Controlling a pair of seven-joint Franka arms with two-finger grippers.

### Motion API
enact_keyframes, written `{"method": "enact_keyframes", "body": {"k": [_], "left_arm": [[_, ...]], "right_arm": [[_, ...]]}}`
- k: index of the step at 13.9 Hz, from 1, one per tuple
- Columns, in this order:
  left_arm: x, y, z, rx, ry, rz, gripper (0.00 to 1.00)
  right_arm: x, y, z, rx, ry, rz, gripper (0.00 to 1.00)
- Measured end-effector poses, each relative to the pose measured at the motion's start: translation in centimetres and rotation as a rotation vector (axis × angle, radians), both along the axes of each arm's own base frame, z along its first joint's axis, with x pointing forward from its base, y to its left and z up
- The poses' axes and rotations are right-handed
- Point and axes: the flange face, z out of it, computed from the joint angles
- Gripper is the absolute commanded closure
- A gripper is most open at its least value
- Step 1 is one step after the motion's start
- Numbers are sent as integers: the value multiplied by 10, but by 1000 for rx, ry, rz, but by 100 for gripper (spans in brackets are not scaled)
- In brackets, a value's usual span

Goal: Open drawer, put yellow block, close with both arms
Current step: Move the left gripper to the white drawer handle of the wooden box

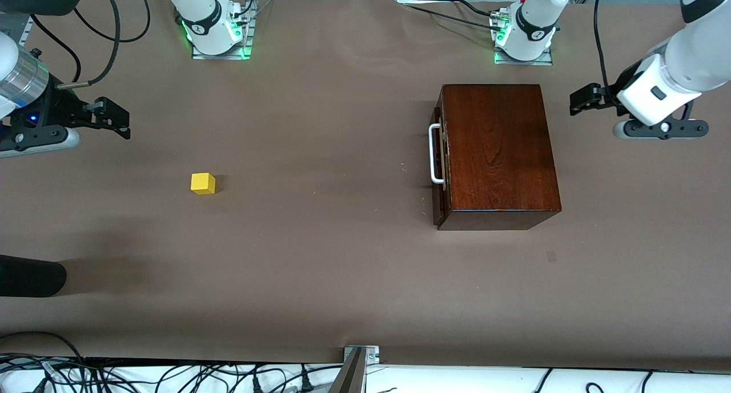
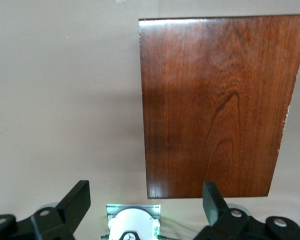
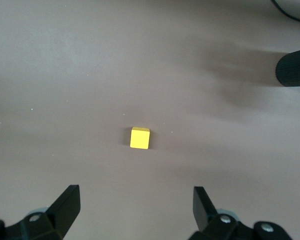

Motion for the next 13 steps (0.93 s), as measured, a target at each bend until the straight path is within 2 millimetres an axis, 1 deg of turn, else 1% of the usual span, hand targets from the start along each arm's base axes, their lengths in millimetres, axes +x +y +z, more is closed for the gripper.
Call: {"method": "enact_keyframes", "body": {"k": [1, 2, 3, 4, 5, 6, 7, 8, 10, 11, 13], "left_arm": [[1, -10, 1, -1, 9, -19, 0], [1, -24, 1, -2, 11, -45, 0], [0, -43, 0, -3, 12, -79, 0], [-4, -67, -2, -2, 14, -119, 0], [-8, -96, -6, 3, 9, -146, 0], [-12, -129, -13, 13, -12, -145, 0], [-14, -162, -22, 22, -40, -123, 0], [-15, -190, -32, 27, -69, -94, 0], [-15, -236, -59, 28, -111, -41, 0], [-17, -259, -75, 32, -120, -18, 0], [-24, -298, -108, 66, -137, -10, 0]], "right_arm": [[0, 0, 0, 0, 0, 0, 0], [0, 0, 0, 0, 0, 0, 0], [0, 0, 0, 0, 0, 0, 0], [0, 0, 0, 0, 0, 0, 0], [0, 0, 0, 0, 0, -1, 0], [0, 0, 0, 0, 0, -1, 0], [0, 0, 0, 0, 0, -1, 0], [0, 0, 0, 0, 0, -1, 0], [0, -1, 0, 0, 0, -1, 0], [0, 0, 0, 0, 0, -1, 0], [0, -1, 0, 0, 0, -1, 0]]}}
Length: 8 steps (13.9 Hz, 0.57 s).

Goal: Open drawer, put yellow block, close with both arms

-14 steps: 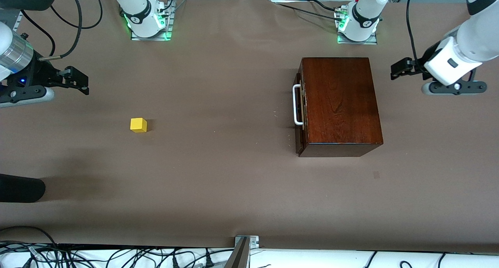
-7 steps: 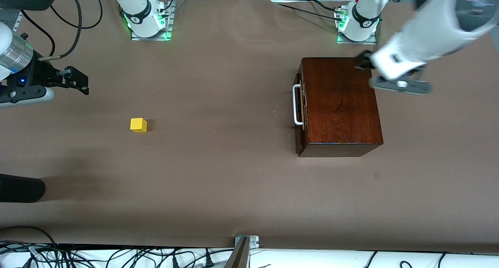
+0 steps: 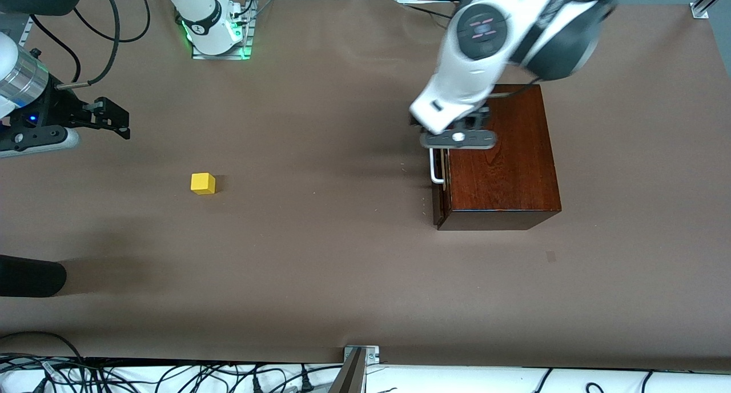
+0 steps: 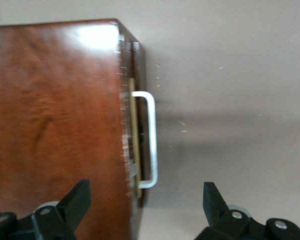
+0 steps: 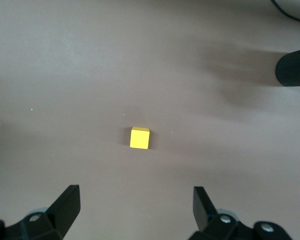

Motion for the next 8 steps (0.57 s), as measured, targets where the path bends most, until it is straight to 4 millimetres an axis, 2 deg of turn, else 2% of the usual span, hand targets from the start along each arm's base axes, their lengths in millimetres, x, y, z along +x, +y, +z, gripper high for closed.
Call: {"method": "enact_keyframes", "body": {"k": [4, 6, 8], "left_arm": [[-24, -50, -57, 146, -51, -11, 0], [-31, -58, -84, 151, -61, -18, 0], [-37, -57, -111, 149, -63, -14, 0]], "right_arm": [[0, 0, 0, 0, 0, 0, 0], [0, 0, 0, 0, 0, 0, 0], [0, 0, 0, 0, 0, 0, 0]]}}
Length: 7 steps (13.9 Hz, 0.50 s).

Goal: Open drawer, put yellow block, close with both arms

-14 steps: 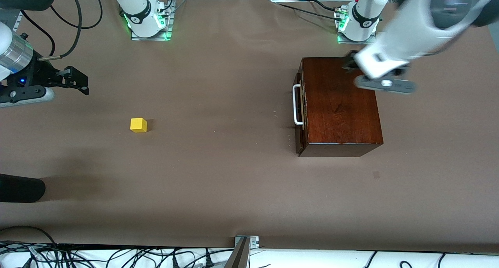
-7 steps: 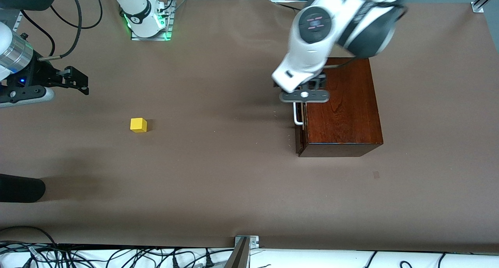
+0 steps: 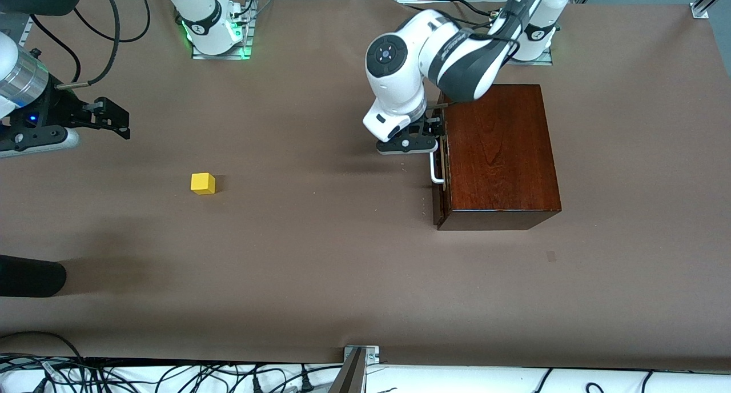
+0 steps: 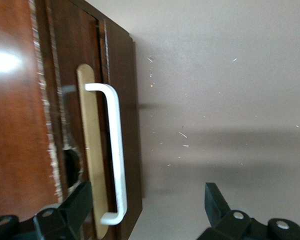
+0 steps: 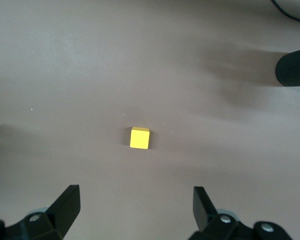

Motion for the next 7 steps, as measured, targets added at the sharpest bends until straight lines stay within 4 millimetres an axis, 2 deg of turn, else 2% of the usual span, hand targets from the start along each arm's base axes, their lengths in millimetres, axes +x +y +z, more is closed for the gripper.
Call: {"method": "enact_keyframes", "body": {"k": [4, 7], "left_arm": [[-6, 13, -35, 52, -21, -31, 0], [-7, 16, -41, 64, -26, -38, 0]], "right_arm": [[-1, 0, -1, -1, 7, 0, 0], [-2, 2, -1, -1, 14, 3, 0]]}}
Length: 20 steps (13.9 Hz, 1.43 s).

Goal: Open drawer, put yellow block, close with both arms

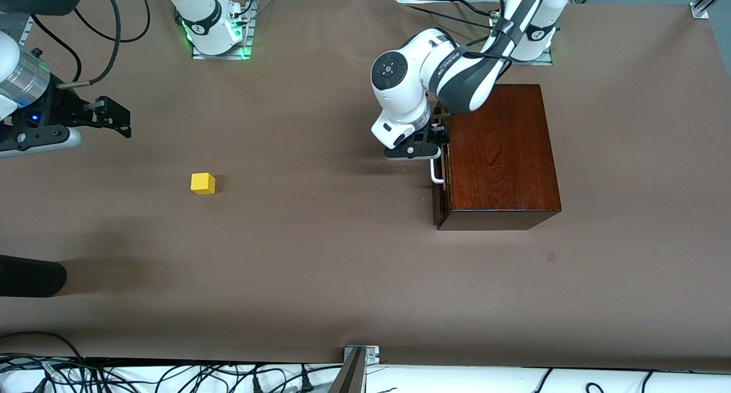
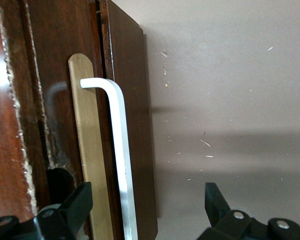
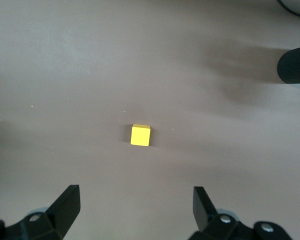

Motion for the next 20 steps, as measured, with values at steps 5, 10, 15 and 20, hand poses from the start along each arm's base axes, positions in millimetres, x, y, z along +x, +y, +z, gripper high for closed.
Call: {"method": "enact_keyframes", "body": {"k": [5, 10, 15, 20], "left_arm": [[-6, 0, -16, -20, -18, 13, 0], [-5, -3, -19, -42, -36, 15, 0], [-6, -4, -35, -46, -34, 20, 0], [-11, -16, -35, -76, -58, 7, 0]], "right_arm": [[0, 0, 0, 0, 4, 0, 0], [-1, 0, -1, -1, 13, -1, 0], [-2, 0, -2, -2, 19, -1, 0], [-2, 0, -2, -2, 19, -1, 0]]}}
